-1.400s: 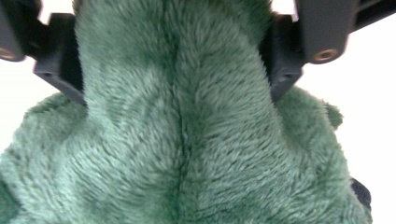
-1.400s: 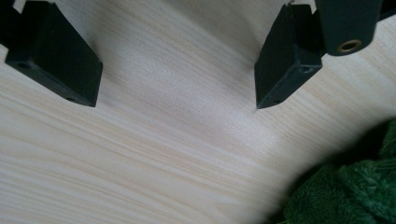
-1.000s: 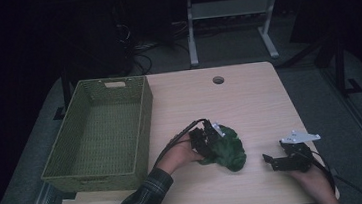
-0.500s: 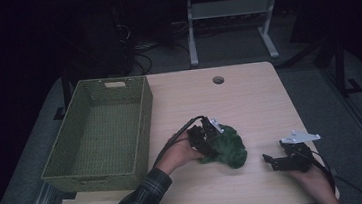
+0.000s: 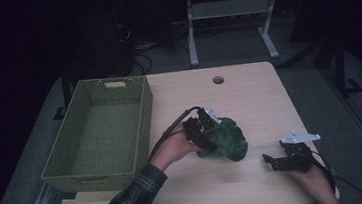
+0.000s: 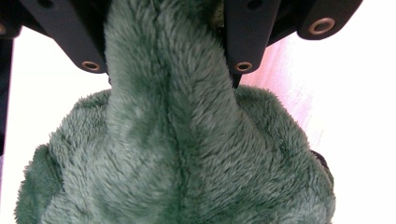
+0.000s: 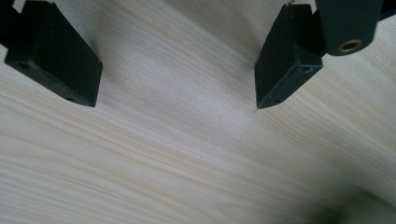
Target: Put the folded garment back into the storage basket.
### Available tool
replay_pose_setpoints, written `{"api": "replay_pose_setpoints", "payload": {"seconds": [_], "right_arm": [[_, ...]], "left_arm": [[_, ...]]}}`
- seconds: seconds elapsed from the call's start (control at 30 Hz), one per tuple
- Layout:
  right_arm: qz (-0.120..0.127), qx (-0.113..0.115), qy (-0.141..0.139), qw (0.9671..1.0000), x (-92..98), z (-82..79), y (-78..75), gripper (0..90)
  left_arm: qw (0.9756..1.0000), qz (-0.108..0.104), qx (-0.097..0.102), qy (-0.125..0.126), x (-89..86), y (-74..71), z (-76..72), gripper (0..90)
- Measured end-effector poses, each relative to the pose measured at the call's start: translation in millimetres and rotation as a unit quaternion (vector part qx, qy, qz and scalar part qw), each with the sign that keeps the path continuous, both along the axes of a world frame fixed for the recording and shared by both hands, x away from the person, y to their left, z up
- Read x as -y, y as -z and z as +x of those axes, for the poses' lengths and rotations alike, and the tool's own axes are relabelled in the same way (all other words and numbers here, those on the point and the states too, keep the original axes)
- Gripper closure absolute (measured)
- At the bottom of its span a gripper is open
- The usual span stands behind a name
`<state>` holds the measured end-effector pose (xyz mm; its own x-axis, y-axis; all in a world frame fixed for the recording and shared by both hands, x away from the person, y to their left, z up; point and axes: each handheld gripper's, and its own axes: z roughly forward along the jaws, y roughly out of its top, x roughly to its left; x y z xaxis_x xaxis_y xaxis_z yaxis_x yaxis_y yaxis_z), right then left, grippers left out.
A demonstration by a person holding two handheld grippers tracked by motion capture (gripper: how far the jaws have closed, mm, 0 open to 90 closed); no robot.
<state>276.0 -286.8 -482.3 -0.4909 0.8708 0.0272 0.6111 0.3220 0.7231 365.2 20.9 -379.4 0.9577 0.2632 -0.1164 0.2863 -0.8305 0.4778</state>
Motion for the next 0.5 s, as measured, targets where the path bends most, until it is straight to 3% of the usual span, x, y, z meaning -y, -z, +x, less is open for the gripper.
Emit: {"api": "replay_pose_setpoints", "payload": {"seconds": [0.5], "right_arm": [[0.001, 0.0, 0.0, 1.0, 0.0, 0.0, 0.0, 14.6]], "left_arm": [[0.9995, -0.01, 0.012, -0.027, -28.8, -37.4, 2.7, 64.3]]}}
